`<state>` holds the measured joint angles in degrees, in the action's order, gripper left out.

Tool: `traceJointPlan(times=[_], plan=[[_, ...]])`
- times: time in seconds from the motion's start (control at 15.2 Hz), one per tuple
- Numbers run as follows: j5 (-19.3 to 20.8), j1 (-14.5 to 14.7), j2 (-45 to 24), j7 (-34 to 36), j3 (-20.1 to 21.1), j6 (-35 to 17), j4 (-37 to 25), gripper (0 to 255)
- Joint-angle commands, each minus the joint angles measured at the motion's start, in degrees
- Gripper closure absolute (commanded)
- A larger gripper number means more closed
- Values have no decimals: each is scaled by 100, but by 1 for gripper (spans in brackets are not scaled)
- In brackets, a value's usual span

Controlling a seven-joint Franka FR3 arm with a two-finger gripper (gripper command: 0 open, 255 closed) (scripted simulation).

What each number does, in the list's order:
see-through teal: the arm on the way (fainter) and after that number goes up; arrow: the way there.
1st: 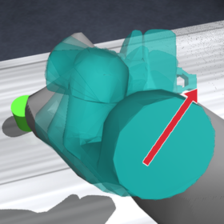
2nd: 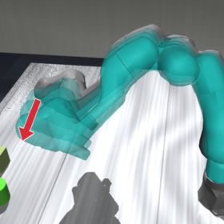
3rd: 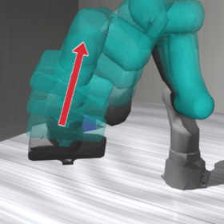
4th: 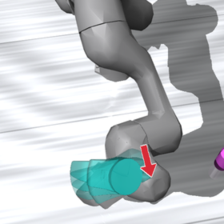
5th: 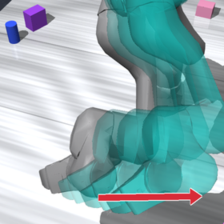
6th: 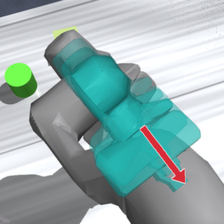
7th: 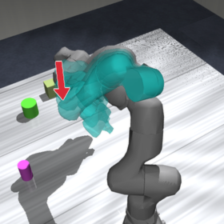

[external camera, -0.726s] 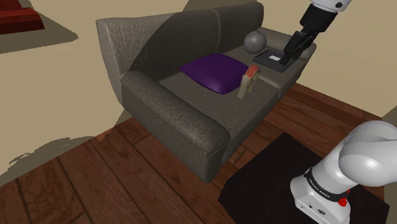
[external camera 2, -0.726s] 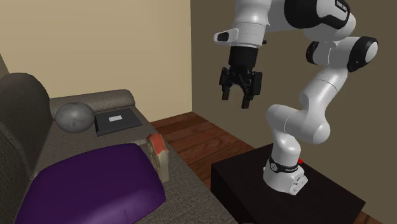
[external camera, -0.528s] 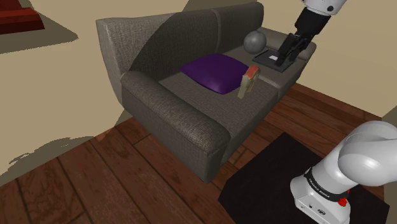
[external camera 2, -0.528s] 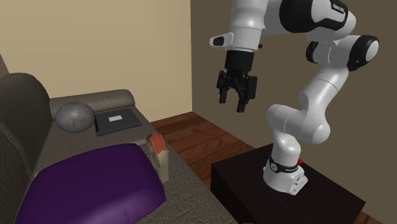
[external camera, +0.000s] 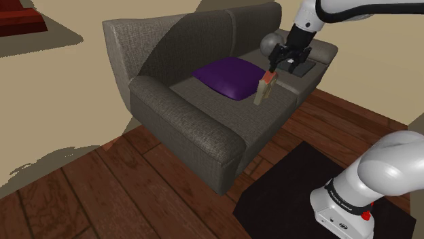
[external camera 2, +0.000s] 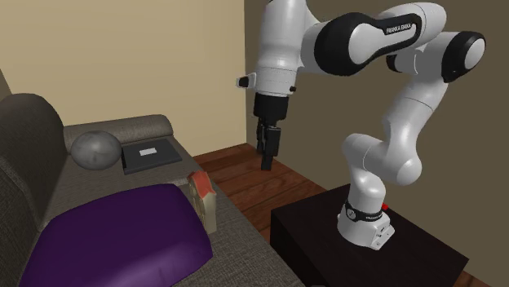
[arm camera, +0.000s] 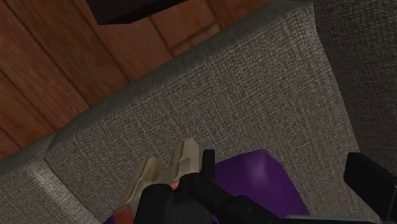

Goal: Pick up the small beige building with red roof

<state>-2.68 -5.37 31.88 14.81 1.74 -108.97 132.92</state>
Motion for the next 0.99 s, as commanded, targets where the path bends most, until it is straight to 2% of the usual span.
traceJointPlan(times=[0.0,0.53,0.92], plan=[[-2,-161,-402,354,1,-342,-73,0],[14,-664,-1839,1826,11,-1404,-452,0],[35,-935,-2771,2777,-110,-1981,-798,0]])
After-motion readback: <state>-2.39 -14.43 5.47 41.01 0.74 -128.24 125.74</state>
